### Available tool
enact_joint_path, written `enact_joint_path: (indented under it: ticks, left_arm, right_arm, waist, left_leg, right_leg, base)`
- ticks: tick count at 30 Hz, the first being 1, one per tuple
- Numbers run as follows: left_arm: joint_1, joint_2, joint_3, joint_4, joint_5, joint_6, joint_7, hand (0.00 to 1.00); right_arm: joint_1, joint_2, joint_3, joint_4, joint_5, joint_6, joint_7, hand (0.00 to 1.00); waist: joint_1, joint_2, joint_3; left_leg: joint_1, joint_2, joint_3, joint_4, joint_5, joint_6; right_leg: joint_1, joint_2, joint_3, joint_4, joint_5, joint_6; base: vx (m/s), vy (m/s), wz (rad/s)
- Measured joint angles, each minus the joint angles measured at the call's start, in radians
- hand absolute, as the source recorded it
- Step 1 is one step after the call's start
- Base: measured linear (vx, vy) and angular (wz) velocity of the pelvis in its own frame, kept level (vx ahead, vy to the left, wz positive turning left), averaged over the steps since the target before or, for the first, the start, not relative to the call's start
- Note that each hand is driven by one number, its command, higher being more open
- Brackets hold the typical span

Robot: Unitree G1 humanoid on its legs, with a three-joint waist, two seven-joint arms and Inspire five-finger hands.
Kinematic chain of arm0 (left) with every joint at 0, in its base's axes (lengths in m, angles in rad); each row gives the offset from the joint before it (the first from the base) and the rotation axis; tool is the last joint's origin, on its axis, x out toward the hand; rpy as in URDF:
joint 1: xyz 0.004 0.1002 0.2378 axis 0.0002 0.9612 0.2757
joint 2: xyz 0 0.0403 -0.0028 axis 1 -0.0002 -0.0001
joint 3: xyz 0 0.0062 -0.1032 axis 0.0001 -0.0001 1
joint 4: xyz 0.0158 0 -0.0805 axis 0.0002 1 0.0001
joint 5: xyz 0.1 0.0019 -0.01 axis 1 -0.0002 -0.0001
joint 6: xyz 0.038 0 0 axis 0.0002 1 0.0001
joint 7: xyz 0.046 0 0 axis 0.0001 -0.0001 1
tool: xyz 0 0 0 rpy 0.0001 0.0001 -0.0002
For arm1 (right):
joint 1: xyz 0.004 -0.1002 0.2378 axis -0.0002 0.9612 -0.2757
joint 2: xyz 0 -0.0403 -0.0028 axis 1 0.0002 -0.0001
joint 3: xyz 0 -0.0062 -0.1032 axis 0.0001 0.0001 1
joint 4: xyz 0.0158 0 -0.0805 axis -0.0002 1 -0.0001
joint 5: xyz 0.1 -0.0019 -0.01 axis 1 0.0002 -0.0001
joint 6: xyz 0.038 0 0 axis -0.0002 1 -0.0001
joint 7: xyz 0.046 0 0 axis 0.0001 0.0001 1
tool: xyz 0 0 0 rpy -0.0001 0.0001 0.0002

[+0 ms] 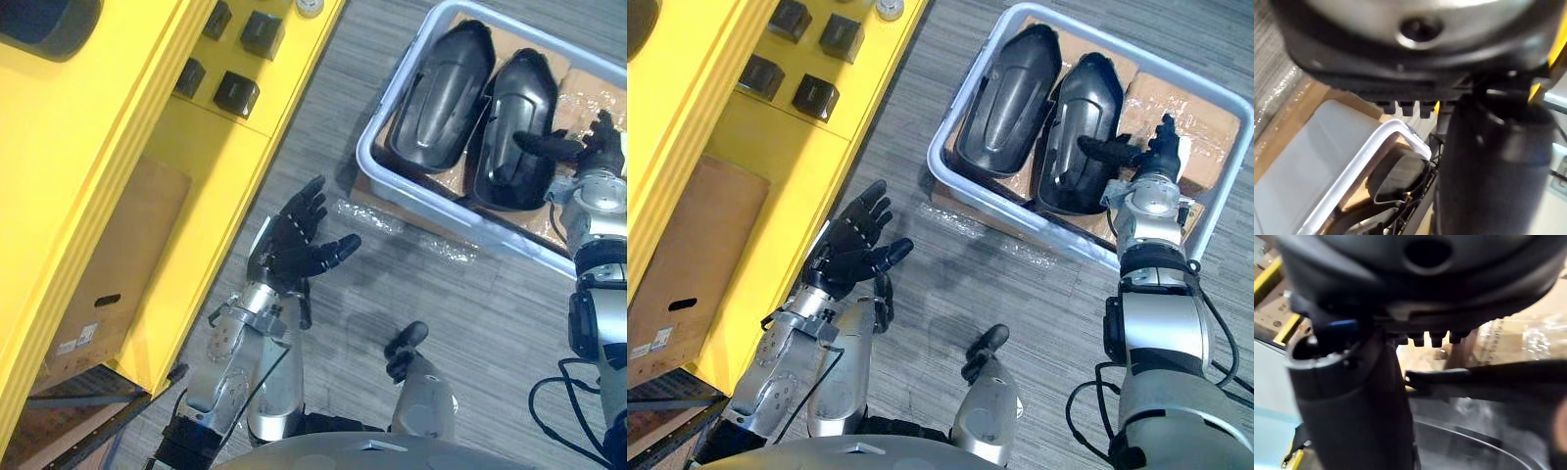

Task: Walk over and take three plastic housings, then place them on the shelf

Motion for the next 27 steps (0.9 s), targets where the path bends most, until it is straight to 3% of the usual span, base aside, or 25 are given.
enact_joint_path:
  ticks: [1, 7, 12, 16, 20, 27]
  left_arm:
    - [0.002, 0.0, 0.0, 0.0, 0.0, -0.001, 0.006, 1.0]
    - [-0.002, -0.002, -0.016, 0.002, -0.01, -0.033, 0.012, 1.0]
    - [0.001, -0.001, -0.019, 0.003, -0.034, -0.033, 0.013, 1.0]
    - [0.006, -0.001, -0.02, 0.01, -0.035, -0.033, 0.013, 1.0]
    - [0.028, -0.001, -0.016, 0.012, -0.035, -0.037, 0.011, 1.0]
    - [0.041, 0.0, -0.013, 0.012, -0.04, -0.036, -0.003, 1.0]
  right_arm:
    - [-0.001, 0.0, 0.001, -0.002, 0.0, -0.003, 0.004, 0.0]
    - [0.0, -0.039, 0.008, -0.001, -0.028, -0.005, 0.037, 0.0]
    - [-0.005, -0.048, 0.023, 0.023, -0.316, 0.003, -0.002, 0.0]
    - [-0.027, -0.044, 0.058, 0.054, -0.423, 0.108, -0.056, 0.0]
    - [-0.031, -0.014, 0.064, 0.058, -0.455, 0.189, -0.114, 0.0]
    - [-0.04, 0.001, 0.028, 0.056, -0.489, 0.267, -0.172, 0.0]
  waist:
    - [0.0, 0.0, 0.0]
    - [-0.001, 0.007, 0.004]
    - [0.003, 0.009, 0.007]
    - [0.022, 0.009, 0.007]
    - [0.02, 0.008, 0.007]
    - [0.023, 0.008, 0.007]
  left_leg:
    - [-0.006, -0.001, 0.003, 0.0, 0.003, 0.004]
    - [-0.02, -0.006, 0.013, -0.011, 0.016, 0.008]
    - [-0.014, -0.007, 0.01, -0.039, 0.046, 0.006]
    - [0.019, -0.008, 0.013, -0.084, 0.071, -0.002]
    - [0.05, -0.017, 0.016, -0.134, 0.1, -0.01]
    - [0.057, -0.021, 0.012, -0.193, 0.149, -0.013]
  right_leg:
    - [-0.014, -0.005, 0.009, 0.014, -0.006, -0.009]
    - [-0.047, -0.01, 0.029, 0.03, -0.022, -0.018]
    - [-0.05, -0.009, 0.023, 0.036, -0.021, -0.017]
    - [-0.04, -0.009, 0.021, 0.046, -0.027, -0.027]
    - [-0.034, -0.007, 0.019, 0.048, -0.035, -0.04]
    - [-0.042, 0.0, 0.014, 0.048, -0.042, -0.05]
  base:
    - [-0.1, 0.04, -0.05]
    - [-0.1, 0.01, -0.06]
    - [-0.05, -0.029, 0.06]
    - [-0.01, -0.047, 0.03]
    - [-0.02, -0.046, 0.01]
    - [-0.06, -0.035, 0.05]
